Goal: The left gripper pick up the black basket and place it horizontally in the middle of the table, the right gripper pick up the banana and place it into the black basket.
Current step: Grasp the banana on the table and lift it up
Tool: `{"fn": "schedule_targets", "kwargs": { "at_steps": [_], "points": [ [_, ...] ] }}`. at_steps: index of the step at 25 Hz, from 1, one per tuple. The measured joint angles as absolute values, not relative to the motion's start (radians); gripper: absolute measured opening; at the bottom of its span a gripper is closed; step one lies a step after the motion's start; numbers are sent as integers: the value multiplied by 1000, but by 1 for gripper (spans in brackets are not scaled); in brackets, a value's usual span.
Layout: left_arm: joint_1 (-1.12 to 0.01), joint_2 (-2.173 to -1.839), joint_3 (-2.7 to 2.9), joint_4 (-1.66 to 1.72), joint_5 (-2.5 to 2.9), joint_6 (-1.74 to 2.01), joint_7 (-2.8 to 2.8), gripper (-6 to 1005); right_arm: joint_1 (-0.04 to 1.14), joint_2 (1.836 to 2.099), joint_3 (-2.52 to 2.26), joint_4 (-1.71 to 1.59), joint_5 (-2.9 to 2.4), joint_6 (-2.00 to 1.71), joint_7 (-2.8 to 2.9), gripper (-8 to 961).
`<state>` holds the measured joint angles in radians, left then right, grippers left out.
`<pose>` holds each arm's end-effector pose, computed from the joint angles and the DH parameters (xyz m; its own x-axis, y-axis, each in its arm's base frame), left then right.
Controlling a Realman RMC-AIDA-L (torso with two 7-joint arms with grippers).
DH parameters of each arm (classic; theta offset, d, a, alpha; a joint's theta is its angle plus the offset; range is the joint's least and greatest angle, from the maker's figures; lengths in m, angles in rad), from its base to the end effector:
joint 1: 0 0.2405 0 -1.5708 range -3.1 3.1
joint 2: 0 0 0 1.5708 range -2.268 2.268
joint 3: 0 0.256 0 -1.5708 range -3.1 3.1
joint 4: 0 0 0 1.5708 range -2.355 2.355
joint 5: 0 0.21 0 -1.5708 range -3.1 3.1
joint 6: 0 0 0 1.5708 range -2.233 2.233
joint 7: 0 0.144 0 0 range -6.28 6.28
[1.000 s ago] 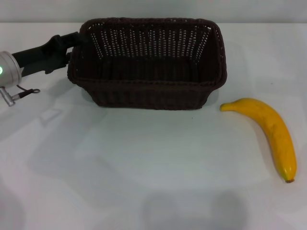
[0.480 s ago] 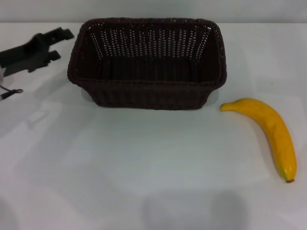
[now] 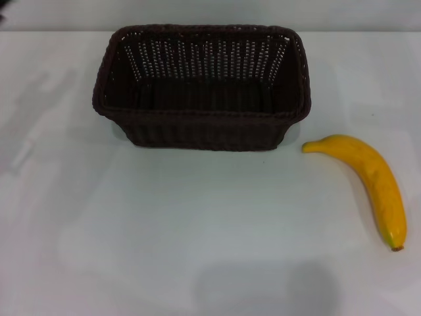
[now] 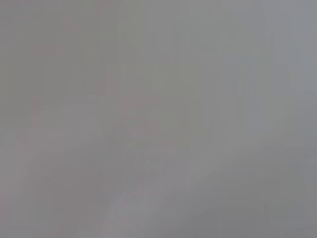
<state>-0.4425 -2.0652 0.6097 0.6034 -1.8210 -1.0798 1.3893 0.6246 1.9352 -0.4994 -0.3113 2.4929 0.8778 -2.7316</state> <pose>-0.3176 0.3784 0.0894 0.0307 0.2332 0.9720 0.9673 -0.2520 0.0299 0.3432 0.4240 0.1713 0.7091 0.2017 -0.6757 -0.7051 0.1963 -0.6814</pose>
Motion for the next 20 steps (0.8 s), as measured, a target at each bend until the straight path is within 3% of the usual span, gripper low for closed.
{"fn": "schedule_targets", "kwargs": {
  "at_steps": [5,15,20],
  "points": [
    [-417,-2082,590,435,-2217,-1126,1896,881,614,1927,-559,-312,2483,857,-2595,724],
    [-496,-2080,586,185,-2559,-1154,2477,879,466,1843,-869,-551,2234,747,-1985,725],
    [-518,-2082,589,176,-2590,-1152,2589,877,349,1850,-879,-765,1919,857,-1663,724]
  ]
}}
